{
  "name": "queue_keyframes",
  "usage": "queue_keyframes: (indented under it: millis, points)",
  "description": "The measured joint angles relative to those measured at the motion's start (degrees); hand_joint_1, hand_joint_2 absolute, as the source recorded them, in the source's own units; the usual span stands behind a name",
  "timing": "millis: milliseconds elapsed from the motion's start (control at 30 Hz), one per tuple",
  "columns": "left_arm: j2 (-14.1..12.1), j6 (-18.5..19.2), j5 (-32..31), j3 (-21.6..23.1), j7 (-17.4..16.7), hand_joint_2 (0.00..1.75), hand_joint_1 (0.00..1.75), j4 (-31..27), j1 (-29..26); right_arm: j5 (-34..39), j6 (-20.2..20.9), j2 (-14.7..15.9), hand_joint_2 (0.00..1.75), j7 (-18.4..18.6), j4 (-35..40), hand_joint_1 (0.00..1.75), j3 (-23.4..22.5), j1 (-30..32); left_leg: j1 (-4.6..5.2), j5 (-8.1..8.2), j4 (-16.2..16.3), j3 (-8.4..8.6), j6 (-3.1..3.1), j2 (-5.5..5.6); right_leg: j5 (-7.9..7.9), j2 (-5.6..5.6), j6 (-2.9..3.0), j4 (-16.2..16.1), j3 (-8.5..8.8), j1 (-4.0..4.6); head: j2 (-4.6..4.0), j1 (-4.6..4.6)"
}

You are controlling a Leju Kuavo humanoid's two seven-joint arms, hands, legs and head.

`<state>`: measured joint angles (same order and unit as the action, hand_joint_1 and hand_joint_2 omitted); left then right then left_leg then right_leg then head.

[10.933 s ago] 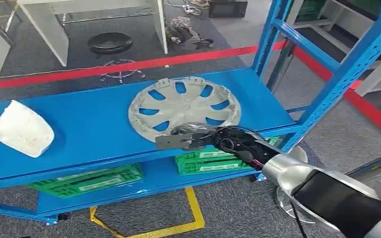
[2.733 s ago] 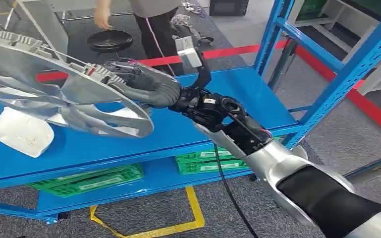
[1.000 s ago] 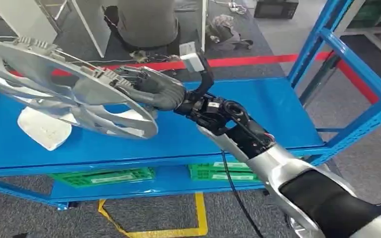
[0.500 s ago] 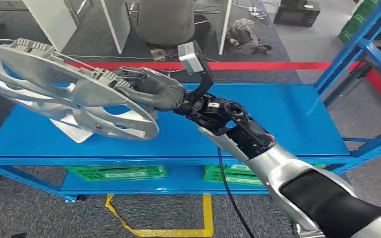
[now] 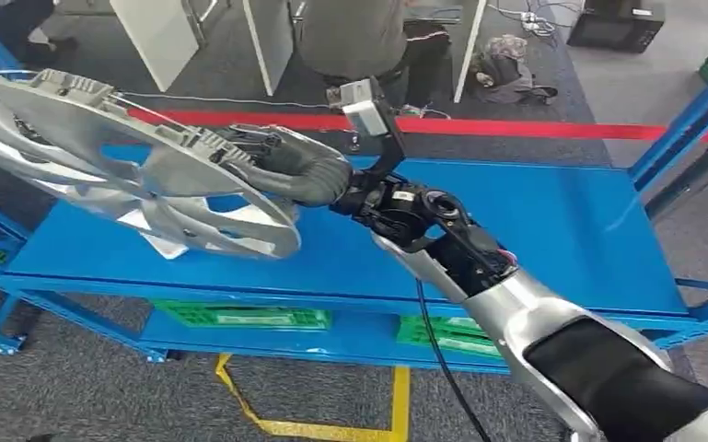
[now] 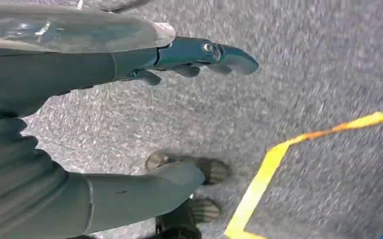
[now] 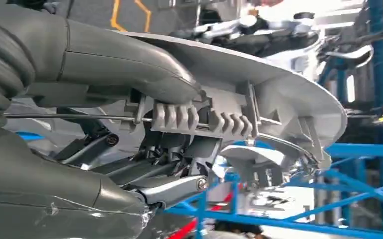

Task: Take the parts from the cabinet and place them on the table.

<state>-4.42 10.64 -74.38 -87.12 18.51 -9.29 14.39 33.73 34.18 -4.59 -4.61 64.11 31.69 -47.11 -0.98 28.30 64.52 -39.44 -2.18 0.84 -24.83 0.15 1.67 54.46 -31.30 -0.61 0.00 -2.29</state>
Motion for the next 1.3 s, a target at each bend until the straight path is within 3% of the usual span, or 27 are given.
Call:
queue_keyframes:
  millis: [67, 100, 133, 200, 233, 267, 300, 400, 467, 533, 567, 600, 633, 700, 733, 767, 800, 867, 900, 967, 1033, 1100, 1133, 1200, 1233, 1267, 1300]
  points:
    - [0.1, 0.0, 0.0, 0.0, 0.0, 1.75, 0.0, 0.0, -0.1, 0.0, 0.1, -0.1, 1.75, 0.0, -0.1, 1.75, 0.0, 0.1, -0.22, 2.61, 8.4, -4.41, -0.51, -0.23, -0.08, -1.05, 0.03, 0.0, -0.01, -0.01, 0.0, 0.76]
    - [0.1, 0.0, 0.0, 0.0, 0.0, 1.75, 0.0, 0.0, -0.2, 0.0, 0.1, -0.1, 1.75, 0.0, -0.1, 1.75, 0.0, 0.2, -0.39, 2.13, 9.0, -4.94, -0.64, -0.36, -0.13, -1.51, 0.01, 0.0, 0.0, -0.02, 0.0, 1.07]
    - [0.0, 0.0, 0.0, 0.0, 0.0, 1.75, 0.0, 0.0, -0.2, 0.0, 0.1, -0.1, 1.75, 0.0, -0.2, 1.75, 0.0, 0.2, -0.61, 0.43, 6.8, -3.99, -0.78, -0.5, -0.2, -1.95, -0.09, 0.0, 0.02, -0.03, 0.0, 1.22]
    - [-0.2, 0.0, 0.0, 0.0, 0.0, 1.75, 0.0, 0.0, -0.2, 0.0, 0.1, -0.2, 1.75, 0.0, -0.2, 1.75, 0.0, 0.2, -0.79, -4.46, -3.8, 1.35, -0.94, -1.66, -0.47, -2.76, -0.49, 0.2, 0.16, -0.17, 0.0, 1.27]
    - [-0.2, 0.0, 0.0, 0.0, 0.0, 1.75, 0.0, 0.0, -0.1, 0.0, 0.1, -0.2, 1.75, 0.0, -0.1, 1.75, 0.0, 0.0, -0.79, -5.86, -8.5, 4.05, -1.05, -3.92, -0.7, -3.02, -0.86, 0.4, 0.22, -0.07, 0.0, 1.44]
    - [-0.1, 0.0, 0.0, 0.0, 0.0, 1.75, 0.0, 0.0, 0.1, 0.0, 0.2, -0.2, 1.75, 0.0, -0.1, 1.75, 0.0, 0.0, -0.18, -5.4, -9.7, 4.48, -0.66, -4.1, -1.08, -3.16, -1.32, 0.8, -0.02, 0.48, 0.0, 2.06]
    - [-0.1, 0.0, 0.0, 0.0, 0.0, 1.75, 0.0, 0.0, 0.1, 0.0, 0.2, -0.3, 1.75, 0.0, -0.1, 1.75, 0.0, -0.1, -0.31, -5.53, -9.6, 4.36, 0.25, -3.1, -1.11, -3.43, -1.5, 0.7, 0.13, 0.57, 0.0, 1.53]
    - [0.0, 0.0, 0.0, 0.0, 0.0, 1.75, 0.0, 0.0, -0.1, 0.0, 0.2, -0.3, 1.75, 0.0, -0.1, 1.75, 0.0, -0.1, -0.25, -5.42, -9.6, 4.43, 1.45, -1.91, -1.59, -4.65, -2.47, 0.5, 0.78, 0.36, 0.0, 0.98]
    - [-0.1, 0.0, 0.0, 0.0, 0.0, 1.75, 0.0, 0.0, 0.0, 0.0, 0.2, -0.3, 1.75, 0.0, -0.1, 1.75, 0.0, -0.1, -0.41, -5.46, -9.6, 4.54, 2.2, -1.15, -4.75, -1.81, -2.8, 4.7, -1.1, 0.04, 0.0, 0.63]
    - [-0.1, 0.0, 0.0, 0.0, 0.0, 1.75, 0.0, 0.0, 0.1, 0.0, 0.2, -0.3, 1.75, 0.0, -0.2, 1.75, 0.0, 0.0, -0.22, -5.44, -9.6, 4.53, 2.57, -0.27, -9.29, -0.64, -2.81, 14.9, -5.63, 0.12, 0.0, -0.33]
    - [-0.1, 0.0, 0.0, 0.0, 0.0, 1.75, 0.0, 0.0, 0.0, 0.0, 0.2, -0.3, 1.75, 0.0, -0.2, 1.75, 0.0, 0.2, -0.02, -5.4, -9.6, 4.55, 2.67, 0.26, -10.59, -0.46, -2.77, 19.2, -7.73, 0.11, 0.0, -0.59]
    - [0.0, 0.0, 0.0, 0.0, 0.0, 1.75, 0.0, 0.0, 0.0, 0.0, 0.2, -0.3, 1.75, 0.0, -0.3, 1.75, 0.0, 0.4, 0.11, -5.38, -9.6, 4.6, 2.71, 0.87, -10.32, -0.42, -2.59, 20.5, -8.59, 0.13, 0.0, -0.66]
    - [0.0, 0.0, 0.0, 0.0, 0.0, 1.75, 0.0, 0.0, 0.0, 0.0, 0.2, -0.3, 1.75, 0.0, -0.3, 1.75, 0.0, 0.4, 0.2, -5.37, -9.6, 4.66, 2.71, 1.48, -8.77, -0.34, -2.36, 18.9, -8.06, 0.19, 0.0, -0.72]
    - [0.1, 0.0, 0.0, 0.0, 0.0, 1.75, 0.0, 0.0, 0.0, 0.0, 0.2, -0.3, 1.75, 0.1, -0.3, 1.75, 0.0, 0.4, 0.37, -5.36, -9.6, 4.95, 2.69, 2.76, -3.19, 0.36, -1.56, 9.5, -4.07, 0.3, 0.0, -1.16]
    - [0.1, 0.0, 0.0, 0.0, 0.0, 1.75, 0.0, 0.0, 0.0, 0.0, 0.2, -0.3, 1.75, 0.1, -0.3, 1.75, 0.0, 0.3, 0.39, -5.31, -9.6, 5.07, 2.61, 3.27, -0.5, 1.92, -0.97, 4.2, -1.78, 0.41, 0.0, -1.42]
    - [0.4, 0.0, 0.0, 0.0, 0.0, 1.75, 0.0, 0.0, 0.0, 0.0, 0.3, -0.3, 1.75, 0.1, -0.3, 1.75, 0.0, 0.2, 0.55, -5.32, -9.5, 4.86, 2.42, 3.65, -0.9, 3.63, -0.51, 2.5, -0.95, 0.33, 0.0, -1.12]
    - [0.2, 0.0, 0.0, 0.0, 0.0, 1.75, 0.0, 0.0, 0.1, 0.1, 0.3, -0.3, 1.75, 0.0, -0.3, 1.75, 0.0, 0.1, 0.29, -5.45, -9.4, 4.6, 2.1, 4.16, -0.95, 3.26, -0.72, 1.3, -0.57, 0.41, 0.0, -0.79]
    - [0.2, 0.0, 0.0, 0.0, 0.0, 1.75, 0.0, 0.0, -0.2, 0.1, 0.3, -0.3, 1.75, 0.1, -0.3, 1.75, 0.0, 0.1, -0.2, -5.85, -9.7, 4.29, 1.37, 4.94, -1.06, 2.6, -0.71, 1.3, -0.05, 0.76, 0.0, -1.4]
    - [0.1, 0.0, -0.1, 0.0, 0.0, 1.75, 0.0, 0.0, -0.3, 0.1, 0.3, -0.3, 1.75, 0.2, -0.3, 1.75, 0.0, 0.1, 0.27, -6.07, -9.9, 4.34, 0.9, 5.45, -0.69, 2.12, -0.4, 0.6, 0.22, 0.27, 0.0, -1.51]
    - [0.1, 0.0, -0.2, 0.0, 0.0, 1.75, 0.0, 0.0, -0.3, 0.1, 0.2, -0.3, 1.75, 0.2, -0.3, 1.75, 0.0, 0.0, 0.21, -4.08, -7.4, 3.24, 0.36, 1.24, -0.12, 1.03, -0.11, -0.5, 0.93, 0.03, 0.0, -0.7]
    - [0.0, 0.0, -0.2, 0.0, 0.0, 1.75, 0.0, 0.0, 0.0, 0.1, 0.2, -0.3, 1.75, 0.3, -0.3, 1.75, 0.0, -0.3, 0.0, 0.24, 1.8, -1.31, -0.54, 0.06, -0.13, -0.13, 0.03, -0.5, 0.88, 0.05, 0.0, 0.04]
    - [0.1, 0.0, -0.2, 0.0, 0.0, 1.75, 0.0, 0.0, -0.1, 0.1, 0.2, -0.3, 1.75, 0.4, -0.3, 1.75, 0.0, -0.1, -0.29, 2.06, 8.8, -4.96, -1.14, -0.25, -0.23, -1.25, 0.05, -0.4, 0.86, 0.03, 0.0, 0.83]
    - [0.0, 0.0, -0.2, 0.0, 0.0, 1.75, 0.0, 0.0, -0.2, 0.1, 0.1, -0.3, 1.75, 0.6, -0.3, 1.75, 0.0, 0.0, -0.54, 0.92, 7.9, -4.62, -1.34, -0.41, -0.29, -1.8, -0.02, -0.4, 0.9, 0.03, 0.0, 1.11]
    - [-0.2, 0.0, -0.2, 0.0, 0.0, 1.75, 0.0, 0.0, -0.2, 0.1, 0.1, -0.3, 1.75, 0.7, -0.3, 1.75, 0.0, 0.0, -0.82, -3.57, -1.0, -0.09, -1.52, -1.0, -0.5, -2.72, -0.33, -0.4, 1.03, -0.06, 0.0, 1.27]
    - [-0.2, 0.0, -0.2, 0.0, 0.0, 1.75, 0.0, 0.0, -0.2, 0.1, 0.1, -0.3, 1.75, 0.7, -0.2, 1.75, 0.0, -0.1, -0.87, -5.61, -6.3, 2.83, -1.63, -2.14, -0.73, -3.09, -0.67, -0.2, 1.15, -0.09, 0.0, 1.31]
    - [-0.1, 0.0, -0.2, 0.0, 0.0, 1.75, 0.0, 0.0, 0.0, 0.1, 0.1, -0.4, 1.75, 0.8, -0.2, 1.75, 0.0, -0.3, -0.63, -5.55, -9.7, 4.57, -1.71, -4.27, -1.05, -3.38, -1.15, 0.1, 1.0, 0.37, 0.0, 1.55]
    - [-0.2, 0.0, -0.2, 0.0, 0.0, 1.75, 0.0, 0.0, 0.0, 0.2, 0.1, -0.4, 1.75, 0.8, -0.2, 1.75, 0.0, -0.5, -0.39, -5.84, -9.8, 4.47, -0.44, -2.96, -1.31, -3.54, -1.47, 0.3, 0.87, 0.61, 0.0, 1.79]
